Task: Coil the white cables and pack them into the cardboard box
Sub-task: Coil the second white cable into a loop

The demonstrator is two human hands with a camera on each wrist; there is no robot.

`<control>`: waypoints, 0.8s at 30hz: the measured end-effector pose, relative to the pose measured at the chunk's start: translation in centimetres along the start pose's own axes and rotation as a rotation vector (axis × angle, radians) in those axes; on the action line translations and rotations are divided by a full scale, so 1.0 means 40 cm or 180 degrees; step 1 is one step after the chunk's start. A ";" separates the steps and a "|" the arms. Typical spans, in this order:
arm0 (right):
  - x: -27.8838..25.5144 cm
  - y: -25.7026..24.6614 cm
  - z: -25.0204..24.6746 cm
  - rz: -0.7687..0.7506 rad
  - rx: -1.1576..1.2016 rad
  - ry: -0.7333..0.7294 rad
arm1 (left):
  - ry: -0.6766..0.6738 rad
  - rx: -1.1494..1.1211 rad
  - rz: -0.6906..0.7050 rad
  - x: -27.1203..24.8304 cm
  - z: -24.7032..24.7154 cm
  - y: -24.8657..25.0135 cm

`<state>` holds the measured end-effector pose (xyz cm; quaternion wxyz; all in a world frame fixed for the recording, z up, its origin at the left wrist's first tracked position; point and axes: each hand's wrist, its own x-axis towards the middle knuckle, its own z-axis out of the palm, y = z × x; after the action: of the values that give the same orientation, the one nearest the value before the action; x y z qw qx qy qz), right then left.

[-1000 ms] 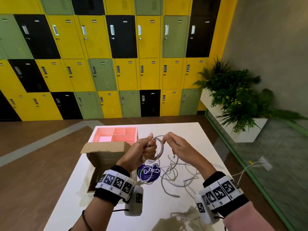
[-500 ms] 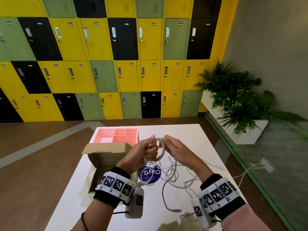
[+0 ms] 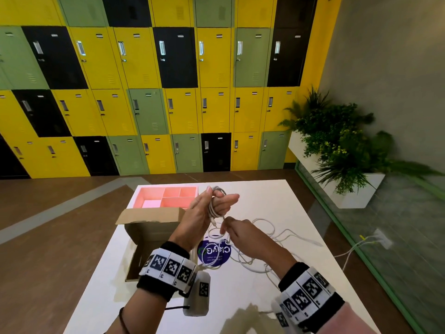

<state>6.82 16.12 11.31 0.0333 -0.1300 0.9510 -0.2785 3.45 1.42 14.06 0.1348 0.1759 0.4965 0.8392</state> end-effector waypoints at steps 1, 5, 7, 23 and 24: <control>-0.003 -0.006 -0.001 -0.0023 -0.0134 -0.0044 | 0.0077 0.0130 0.0038 0.001 -0.004 -0.001; -0.012 -0.028 -0.010 -0.0099 -0.0507 -0.0200 | 0.0334 0.0788 0.0162 0.005 -0.011 -0.007; -0.017 -0.040 -0.019 -0.0182 -0.0602 -0.0205 | 0.0402 0.1008 0.0208 0.006 -0.012 -0.011; 0.001 -0.048 -0.140 -0.0832 0.0774 0.0378 | -0.0356 0.1836 -0.0707 -0.029 -0.014 -0.024; 0.003 -0.045 -0.140 -0.0830 0.0845 0.0417 | -0.0403 0.1727 -0.0766 -0.029 -0.013 -0.020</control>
<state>6.36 17.55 16.98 -0.0482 -0.2281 0.8812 -0.4113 4.33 0.93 12.92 0.2120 0.1974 0.7104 0.6414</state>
